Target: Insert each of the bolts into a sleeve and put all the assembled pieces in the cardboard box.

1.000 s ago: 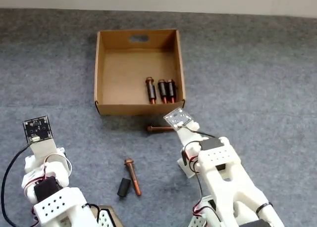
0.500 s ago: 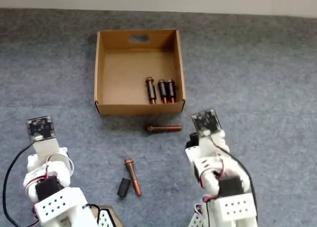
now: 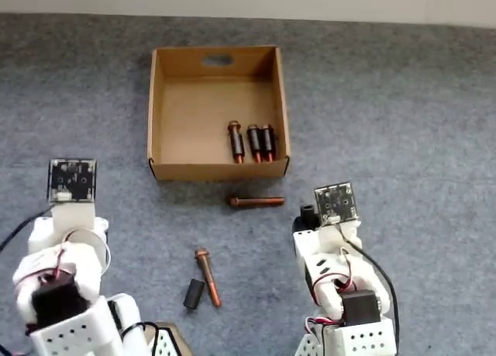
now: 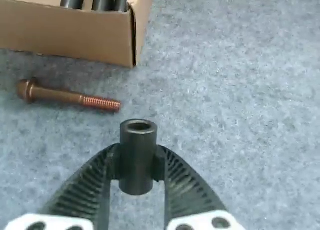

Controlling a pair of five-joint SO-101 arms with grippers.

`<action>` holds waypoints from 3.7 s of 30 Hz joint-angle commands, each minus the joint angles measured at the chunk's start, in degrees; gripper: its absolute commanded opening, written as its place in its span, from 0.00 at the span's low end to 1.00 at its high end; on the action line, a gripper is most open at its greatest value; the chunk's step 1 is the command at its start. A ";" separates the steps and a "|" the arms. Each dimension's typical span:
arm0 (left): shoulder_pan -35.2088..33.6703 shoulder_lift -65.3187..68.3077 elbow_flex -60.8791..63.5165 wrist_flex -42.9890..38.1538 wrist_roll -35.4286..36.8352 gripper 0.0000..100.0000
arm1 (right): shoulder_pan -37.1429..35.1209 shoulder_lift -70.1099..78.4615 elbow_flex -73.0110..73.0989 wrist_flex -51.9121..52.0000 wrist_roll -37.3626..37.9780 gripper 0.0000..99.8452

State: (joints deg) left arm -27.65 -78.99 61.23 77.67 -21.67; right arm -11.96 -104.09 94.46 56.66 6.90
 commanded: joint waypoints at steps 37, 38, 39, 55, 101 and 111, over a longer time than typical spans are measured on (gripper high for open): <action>50.68 46.90 7.43 -24.26 48.97 0.21 | 0.57 -0.84 1.27 -0.04 -0.09 0.01; 50.33 46.99 7.78 -24.70 48.97 0.21 | 0.57 -0.84 1.27 -0.04 -0.09 0.01; 50.15 46.99 8.04 -25.14 48.97 0.21 | 0.57 -0.84 1.27 -0.04 -0.09 0.01; 50.24 46.99 8.48 -31.74 49.32 0.21 | 0.66 -0.84 1.27 0.22 -0.09 0.01; 54.11 46.99 3.21 -16.00 55.12 0.23 | 0.75 -0.84 1.36 0.13 0.00 0.01; 56.31 46.81 9.71 -26.64 55.38 0.23 | 0.75 -0.84 1.36 0.22 0.00 0.01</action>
State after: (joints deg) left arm 27.82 -32.13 70.81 53.76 33.10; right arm -11.96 -104.26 95.43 56.75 6.90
